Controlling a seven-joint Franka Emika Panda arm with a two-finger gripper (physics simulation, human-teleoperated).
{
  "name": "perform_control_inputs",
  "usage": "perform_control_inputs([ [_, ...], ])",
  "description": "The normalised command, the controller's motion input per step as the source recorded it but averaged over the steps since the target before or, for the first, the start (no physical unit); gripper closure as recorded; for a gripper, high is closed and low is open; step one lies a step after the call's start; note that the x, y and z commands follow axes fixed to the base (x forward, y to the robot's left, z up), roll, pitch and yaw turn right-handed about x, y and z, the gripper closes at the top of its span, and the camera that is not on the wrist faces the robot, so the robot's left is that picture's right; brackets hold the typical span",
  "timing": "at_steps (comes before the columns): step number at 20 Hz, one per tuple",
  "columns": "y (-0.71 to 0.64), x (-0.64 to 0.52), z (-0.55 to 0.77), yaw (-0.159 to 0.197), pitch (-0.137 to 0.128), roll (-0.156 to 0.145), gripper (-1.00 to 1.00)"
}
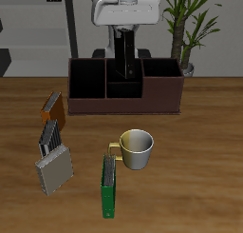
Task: Place the black book into the back desk caddy's front compartment
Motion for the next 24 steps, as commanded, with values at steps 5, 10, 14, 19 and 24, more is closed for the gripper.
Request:
perform_control_inputs([
  [5,-0.30,-0.29,0.05,0.061,0.007,-0.043,1.00],
  [10,-0.13,-0.23,0.03,0.050,0.004,-0.021,1.00],
  [14,-0.20,-0.29,-0.06,0.082,0.037,-0.030,1.00],
  [19,-0.07,-0.18,-0.15,0.137,0.038,-0.017,1.00],
  [24,-0.04,-0.16,-0.11,0.174,0.040,-0.010,1.00],
])
